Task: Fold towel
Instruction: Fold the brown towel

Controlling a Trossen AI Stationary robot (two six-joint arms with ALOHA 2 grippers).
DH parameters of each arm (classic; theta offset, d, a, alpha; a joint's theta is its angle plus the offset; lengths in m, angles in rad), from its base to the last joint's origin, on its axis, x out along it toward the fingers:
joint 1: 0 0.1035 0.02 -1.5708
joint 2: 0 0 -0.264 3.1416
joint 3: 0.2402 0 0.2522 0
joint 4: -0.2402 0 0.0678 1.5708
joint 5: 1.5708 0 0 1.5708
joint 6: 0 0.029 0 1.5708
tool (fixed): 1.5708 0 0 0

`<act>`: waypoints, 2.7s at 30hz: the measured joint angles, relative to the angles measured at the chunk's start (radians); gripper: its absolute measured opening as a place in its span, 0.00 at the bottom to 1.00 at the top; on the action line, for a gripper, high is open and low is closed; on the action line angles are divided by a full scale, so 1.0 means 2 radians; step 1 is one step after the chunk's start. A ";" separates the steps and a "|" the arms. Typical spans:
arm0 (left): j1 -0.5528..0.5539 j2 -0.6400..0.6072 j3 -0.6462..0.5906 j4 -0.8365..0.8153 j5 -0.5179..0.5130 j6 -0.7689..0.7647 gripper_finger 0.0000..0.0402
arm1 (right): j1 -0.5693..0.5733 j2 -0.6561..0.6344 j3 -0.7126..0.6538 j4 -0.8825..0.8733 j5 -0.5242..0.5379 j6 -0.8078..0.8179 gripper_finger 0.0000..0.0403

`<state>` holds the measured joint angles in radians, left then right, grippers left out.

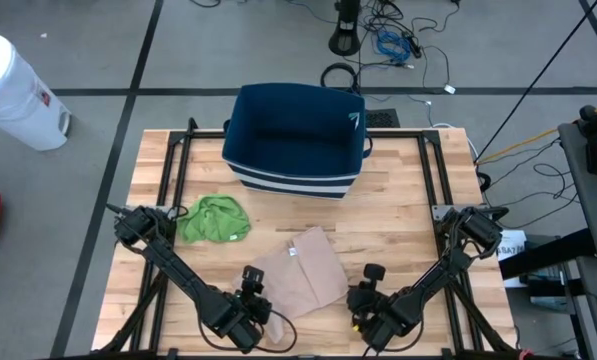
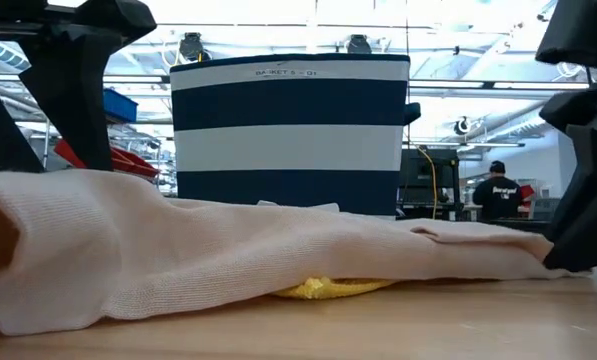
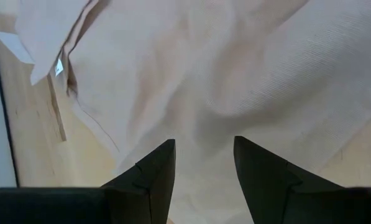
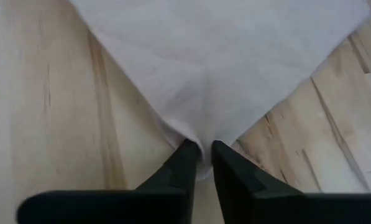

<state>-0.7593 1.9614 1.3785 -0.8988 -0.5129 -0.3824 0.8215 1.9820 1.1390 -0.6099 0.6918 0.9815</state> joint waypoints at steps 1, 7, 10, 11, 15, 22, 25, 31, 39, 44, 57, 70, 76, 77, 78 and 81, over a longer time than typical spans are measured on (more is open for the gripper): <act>0.000 0.000 0.000 0.000 0.000 0.000 0.42 | 0.000 0.000 -0.003 0.003 0.000 0.000 0.09; 0.000 0.000 0.000 0.000 0.000 0.004 0.42 | 0.004 0.000 -0.002 -0.022 0.000 -0.015 0.01; 0.003 0.000 0.000 0.000 -0.001 0.017 0.42 | 0.006 0.000 0.019 -0.047 0.001 -0.052 0.00; 0.005 0.000 0.000 0.001 -0.003 0.022 0.42 | 0.006 0.000 0.028 -0.056 0.003 -0.062 0.00; 0.020 0.000 0.000 0.016 -0.015 0.042 0.42 | 0.006 0.000 0.065 -0.118 0.004 -0.081 0.00; 0.049 0.000 0.000 0.051 0.013 0.097 0.42 | 0.018 0.000 0.088 -0.234 -0.067 -0.033 0.00; 0.055 0.000 0.000 0.052 0.036 0.110 0.42 | 0.028 0.000 0.088 -0.255 -0.101 -0.008 0.00; 0.053 0.000 0.000 0.052 0.066 0.117 0.42 | 0.045 0.000 0.088 -0.285 -0.150 0.037 0.00; 0.052 0.000 0.000 0.052 0.069 0.115 0.42 | 0.044 0.000 0.088 -0.403 -0.134 0.162 0.02; 0.052 0.000 0.000 0.051 0.068 0.113 0.42 | 0.053 -0.001 0.088 -0.434 -0.115 0.197 0.18; 0.089 0.000 -0.009 0.148 0.056 0.191 0.42 | 0.062 -0.048 0.088 -0.210 -0.082 0.144 0.60; 0.159 0.000 -0.054 0.263 0.122 0.363 0.42 | 0.015 0.016 0.089 0.041 -0.058 0.049 0.44; 0.182 0.000 -0.060 0.290 0.177 0.405 0.42 | 0.002 0.048 0.089 0.093 -0.088 0.025 0.44; 0.186 0.000 -0.060 0.290 0.183 0.406 0.42 | 0.000 0.052 0.089 0.094 -0.087 0.025 0.44; 0.189 0.000 -0.060 0.289 0.189 0.408 0.42 | -0.002 0.055 0.090 0.094 -0.090 0.026 0.45; 0.199 0.000 -0.060 0.287 0.219 0.408 0.42 | -0.003 0.062 0.091 0.087 -0.083 0.036 0.44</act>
<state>-0.3611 1.9617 1.2579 -0.3256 -0.0752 0.4332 0.8153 2.1062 1.3212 -0.4354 0.5260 1.0541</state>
